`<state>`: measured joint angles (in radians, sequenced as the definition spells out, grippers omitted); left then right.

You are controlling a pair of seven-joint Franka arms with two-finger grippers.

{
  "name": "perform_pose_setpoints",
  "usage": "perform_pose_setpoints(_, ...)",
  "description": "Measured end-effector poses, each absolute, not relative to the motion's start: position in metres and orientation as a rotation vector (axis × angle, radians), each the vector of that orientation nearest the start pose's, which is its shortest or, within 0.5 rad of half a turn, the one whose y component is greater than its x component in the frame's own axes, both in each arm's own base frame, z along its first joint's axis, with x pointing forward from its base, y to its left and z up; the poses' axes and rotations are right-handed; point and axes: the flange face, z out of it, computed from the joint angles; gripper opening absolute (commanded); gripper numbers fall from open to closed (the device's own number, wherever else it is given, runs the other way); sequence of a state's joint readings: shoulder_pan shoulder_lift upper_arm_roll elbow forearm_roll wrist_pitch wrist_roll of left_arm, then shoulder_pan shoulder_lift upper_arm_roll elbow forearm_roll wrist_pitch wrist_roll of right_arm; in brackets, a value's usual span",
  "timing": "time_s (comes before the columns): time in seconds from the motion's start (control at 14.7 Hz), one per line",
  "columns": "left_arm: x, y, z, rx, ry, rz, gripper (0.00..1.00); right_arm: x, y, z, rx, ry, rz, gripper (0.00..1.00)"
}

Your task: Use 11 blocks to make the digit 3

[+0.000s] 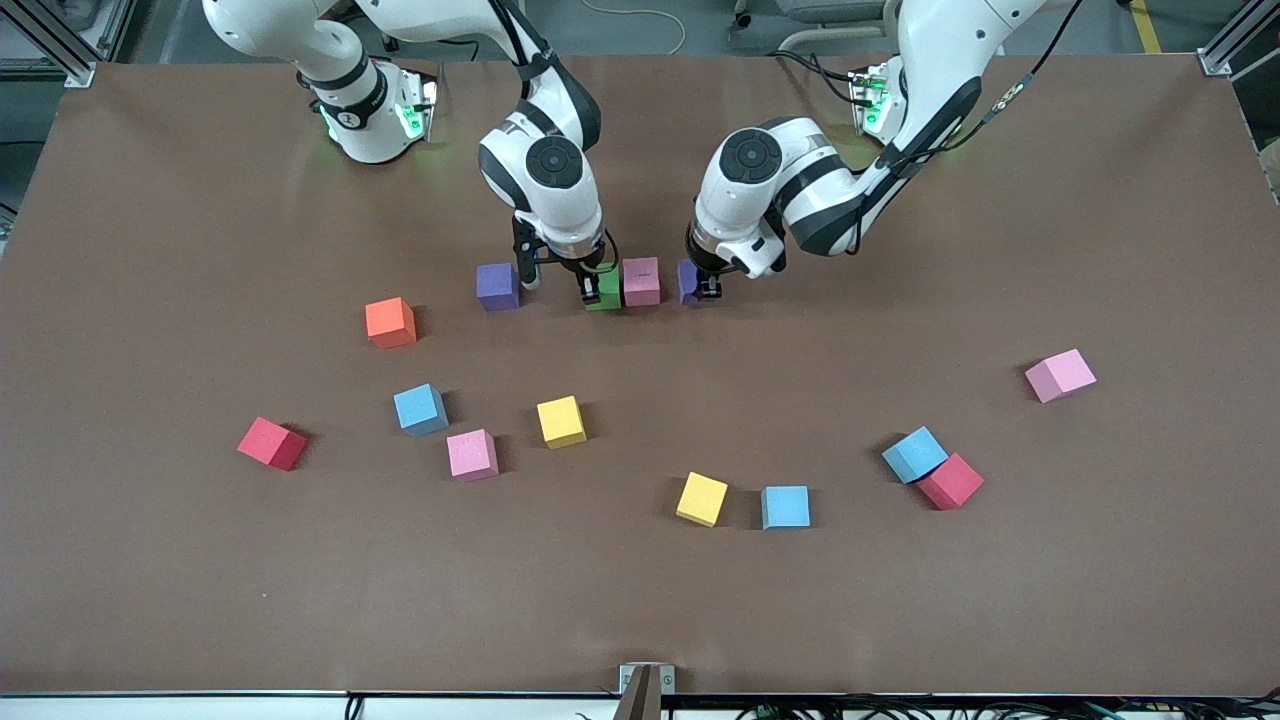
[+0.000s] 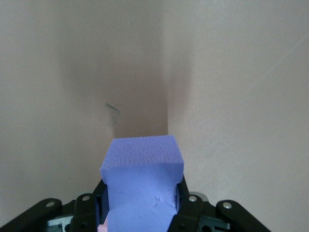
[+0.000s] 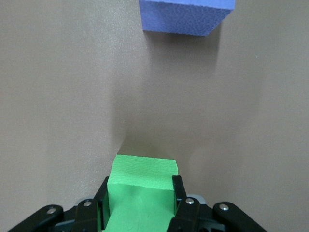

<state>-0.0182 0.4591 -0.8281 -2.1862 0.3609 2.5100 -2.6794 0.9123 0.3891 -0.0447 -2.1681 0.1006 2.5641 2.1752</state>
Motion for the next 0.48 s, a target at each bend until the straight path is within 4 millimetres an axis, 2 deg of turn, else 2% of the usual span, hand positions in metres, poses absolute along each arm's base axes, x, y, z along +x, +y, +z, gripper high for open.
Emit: perform_pose_setpoints(0.48,0.355,-0.431,0.227,2.211,2.19,-0.142,0.31,0.367,0.43,0.213,-2.396,2.012,0.067,0.0)
